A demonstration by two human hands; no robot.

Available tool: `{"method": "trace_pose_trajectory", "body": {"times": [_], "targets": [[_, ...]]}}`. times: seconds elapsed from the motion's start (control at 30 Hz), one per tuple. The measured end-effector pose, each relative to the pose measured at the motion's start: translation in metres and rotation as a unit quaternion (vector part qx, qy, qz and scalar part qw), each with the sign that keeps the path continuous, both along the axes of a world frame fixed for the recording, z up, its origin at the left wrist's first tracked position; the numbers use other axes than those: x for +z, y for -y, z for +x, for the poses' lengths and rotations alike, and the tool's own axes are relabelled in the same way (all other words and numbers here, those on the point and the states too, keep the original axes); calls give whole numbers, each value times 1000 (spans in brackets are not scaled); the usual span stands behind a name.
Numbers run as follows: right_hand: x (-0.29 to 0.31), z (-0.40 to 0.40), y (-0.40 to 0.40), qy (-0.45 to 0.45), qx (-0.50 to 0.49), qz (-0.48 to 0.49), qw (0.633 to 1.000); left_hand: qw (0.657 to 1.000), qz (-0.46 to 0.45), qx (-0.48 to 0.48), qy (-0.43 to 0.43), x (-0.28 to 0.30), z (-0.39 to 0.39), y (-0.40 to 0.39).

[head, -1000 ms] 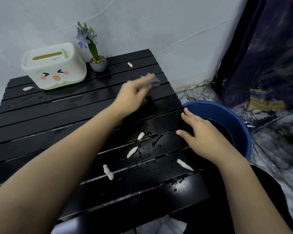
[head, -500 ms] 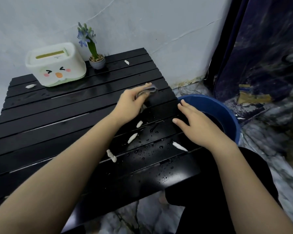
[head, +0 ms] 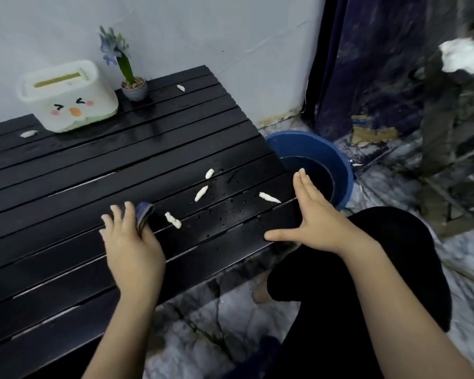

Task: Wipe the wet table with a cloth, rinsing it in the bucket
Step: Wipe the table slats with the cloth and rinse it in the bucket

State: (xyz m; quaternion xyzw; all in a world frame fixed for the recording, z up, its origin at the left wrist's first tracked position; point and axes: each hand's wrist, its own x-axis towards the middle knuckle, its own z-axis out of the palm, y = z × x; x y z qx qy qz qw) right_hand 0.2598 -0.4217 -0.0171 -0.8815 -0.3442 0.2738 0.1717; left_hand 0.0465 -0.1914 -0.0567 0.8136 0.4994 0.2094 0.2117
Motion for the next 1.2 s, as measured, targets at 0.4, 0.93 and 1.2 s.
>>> {"method": "trace_pose_trajectory", "body": {"times": [0.4,0.93,1.2], "targets": [[0,-6,16,-11,-33,19,999,964,-140,-160,158,28,120,16],[-4,2,29,-27,-54,12,998,985,-2,-170,-15,2,139,87],[-4,5,28,-24,-46,12,999,912,-133,-385,56,10,242,103]]}}
